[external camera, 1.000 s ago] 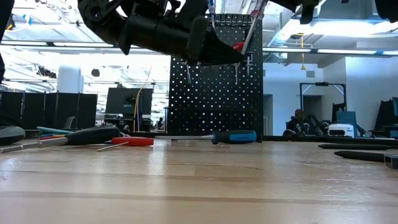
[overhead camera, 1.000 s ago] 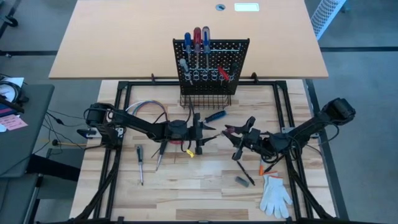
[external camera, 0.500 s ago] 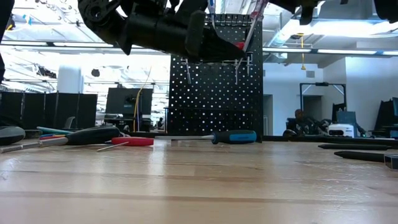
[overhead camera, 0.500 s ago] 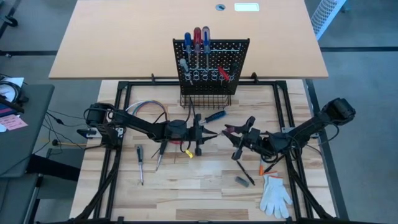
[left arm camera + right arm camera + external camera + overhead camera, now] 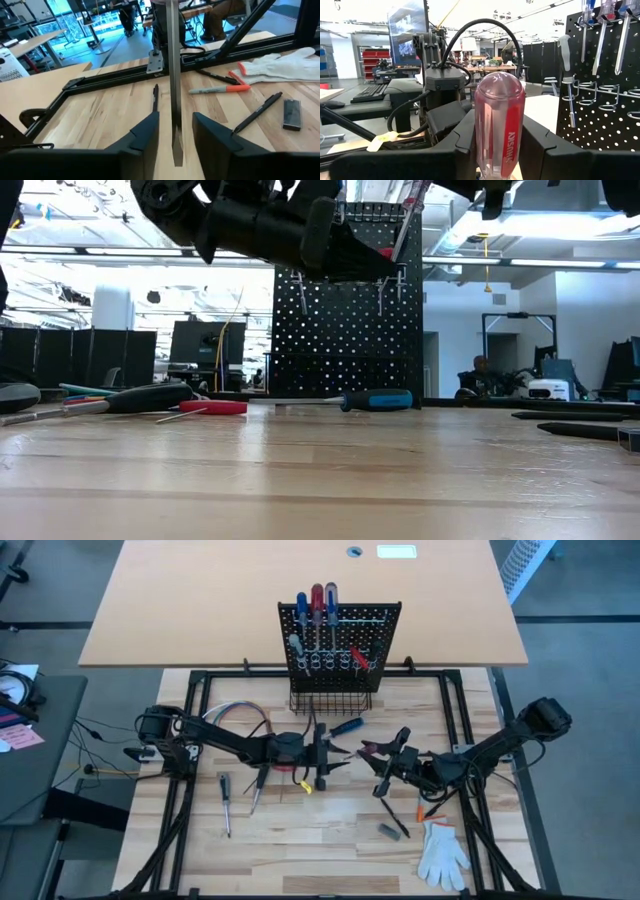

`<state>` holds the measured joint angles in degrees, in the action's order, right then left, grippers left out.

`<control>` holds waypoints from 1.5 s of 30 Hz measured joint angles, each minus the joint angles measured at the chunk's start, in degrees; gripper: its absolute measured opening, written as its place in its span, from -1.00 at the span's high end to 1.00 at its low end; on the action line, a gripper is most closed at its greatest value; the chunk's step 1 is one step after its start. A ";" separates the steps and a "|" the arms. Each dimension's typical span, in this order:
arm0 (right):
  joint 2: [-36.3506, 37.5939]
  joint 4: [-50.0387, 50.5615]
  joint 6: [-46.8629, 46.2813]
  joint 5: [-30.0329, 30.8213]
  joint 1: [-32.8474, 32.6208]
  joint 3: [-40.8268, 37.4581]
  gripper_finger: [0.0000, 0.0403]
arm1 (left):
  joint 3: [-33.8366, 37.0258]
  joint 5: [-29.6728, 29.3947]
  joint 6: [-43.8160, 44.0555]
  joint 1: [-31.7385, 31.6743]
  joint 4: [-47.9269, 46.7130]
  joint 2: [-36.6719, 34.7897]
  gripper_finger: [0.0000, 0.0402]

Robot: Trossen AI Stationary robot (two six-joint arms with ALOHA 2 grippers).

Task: Hang tools onto peg board
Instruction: Hang the red transparent screwdriver on the black peg board

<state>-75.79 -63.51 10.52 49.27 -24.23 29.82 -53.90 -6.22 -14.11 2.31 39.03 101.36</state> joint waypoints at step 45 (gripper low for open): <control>6.01 1.68 15.00 13.84 -9.74 0.02 -0.31 | -26.75 -0.15 13.73 -21.26 -13.61 -6.75 1.00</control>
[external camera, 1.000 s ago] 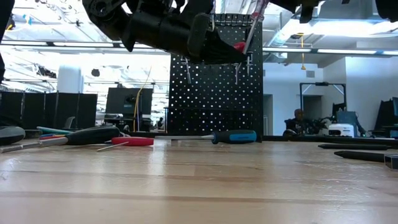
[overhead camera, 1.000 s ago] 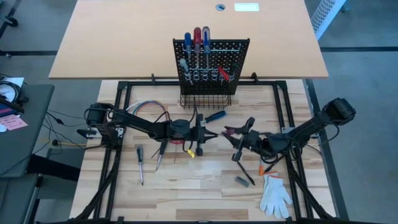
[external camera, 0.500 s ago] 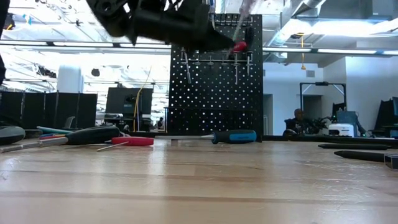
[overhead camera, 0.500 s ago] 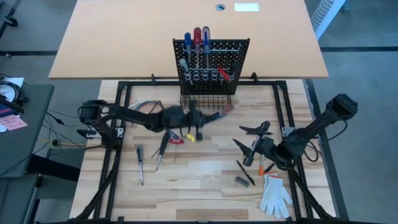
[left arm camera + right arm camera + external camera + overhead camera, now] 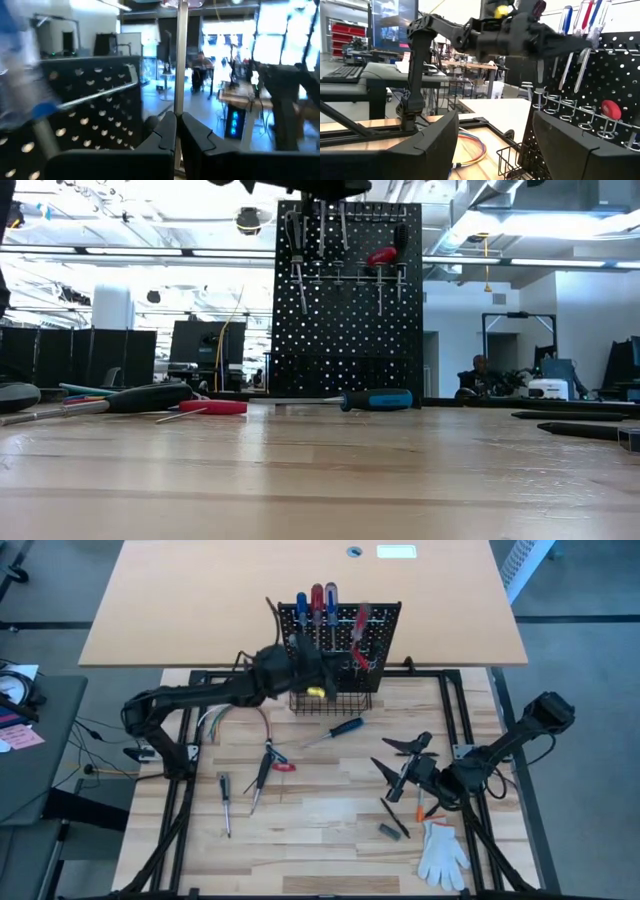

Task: Hang tools onto peg board
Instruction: Hang the red transparent screwdriver on the black peg board

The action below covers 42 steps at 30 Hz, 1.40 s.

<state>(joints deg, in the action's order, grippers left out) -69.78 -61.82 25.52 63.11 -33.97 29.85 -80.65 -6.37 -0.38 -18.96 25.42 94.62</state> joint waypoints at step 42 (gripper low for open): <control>0.00 0.09 -0.43 -0.11 -0.88 0.00 -0.31 | 0.14 -16.85 2.53 -1.77 5.64 6.34 1.00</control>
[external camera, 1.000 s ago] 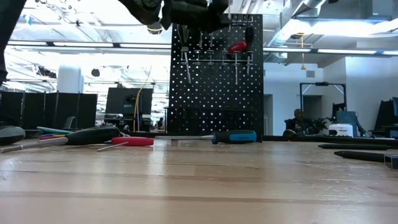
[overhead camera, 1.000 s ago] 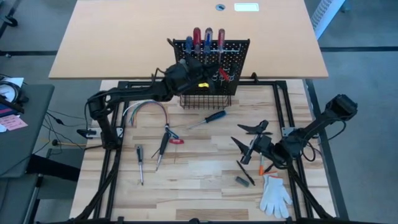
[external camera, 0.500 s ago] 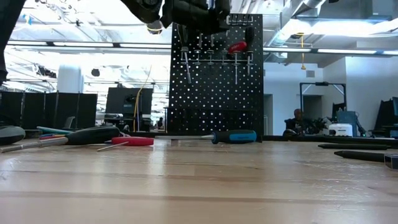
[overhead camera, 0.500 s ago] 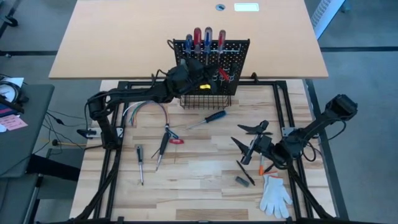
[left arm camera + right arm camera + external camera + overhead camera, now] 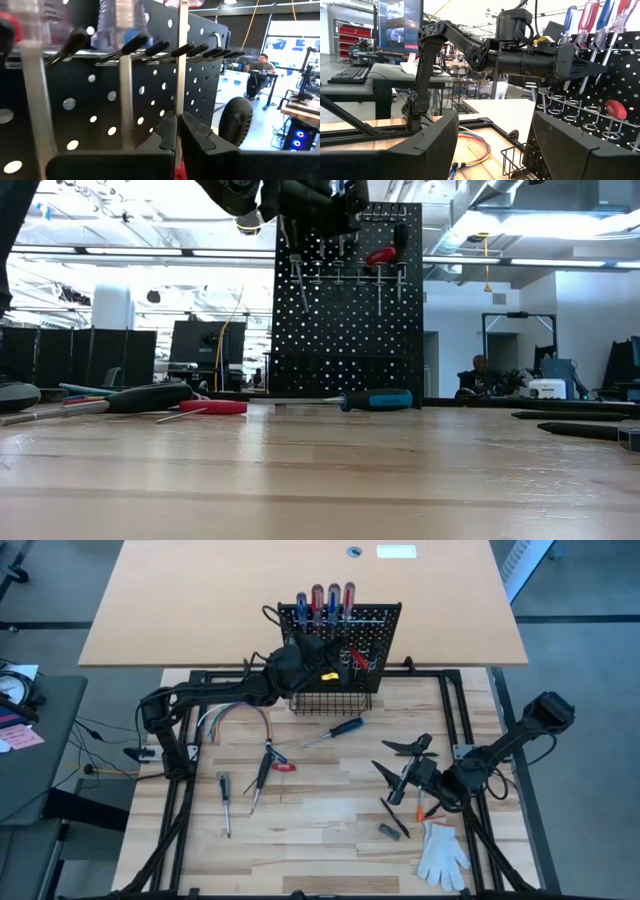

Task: Hang tools onto peg board
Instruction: Hang the red transparent screwdriver on the black peg board, then hang the black and blue screwdriver on the black peg board

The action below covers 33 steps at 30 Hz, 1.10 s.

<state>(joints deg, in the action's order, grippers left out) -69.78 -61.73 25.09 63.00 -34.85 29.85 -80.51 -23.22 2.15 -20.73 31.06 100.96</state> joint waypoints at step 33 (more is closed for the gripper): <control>-0.02 0.01 -0.11 -0.15 0.00 0.00 -0.31 | 0.00 0.63 -5.35 4.49 -14.67 0.35 0.21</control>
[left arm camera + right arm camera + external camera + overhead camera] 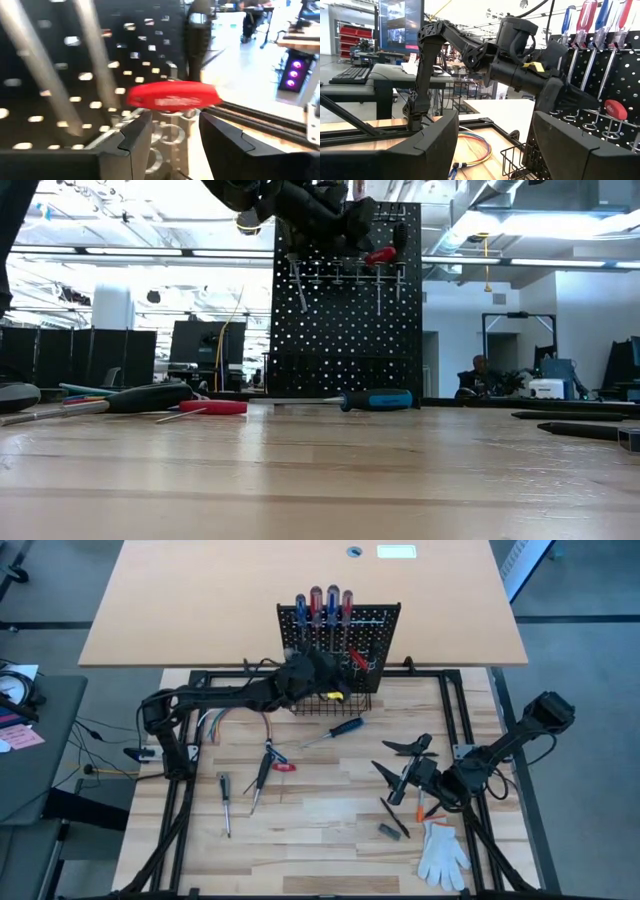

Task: Hang tools onto peg board
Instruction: Hang the black and blue screwdriver on the black peg board

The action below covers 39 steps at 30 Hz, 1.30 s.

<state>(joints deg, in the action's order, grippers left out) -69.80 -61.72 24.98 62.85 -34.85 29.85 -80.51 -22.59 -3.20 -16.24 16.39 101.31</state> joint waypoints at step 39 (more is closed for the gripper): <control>0.01 17.63 -23.81 -16.48 10.00 -0.04 -0.31 | 44.77 -5.75 -12.32 23.32 -1.99 -26.91 0.21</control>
<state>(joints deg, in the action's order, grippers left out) -69.79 -44.09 1.17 46.37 -24.85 29.80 -35.74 -28.34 -15.52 7.08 14.40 74.40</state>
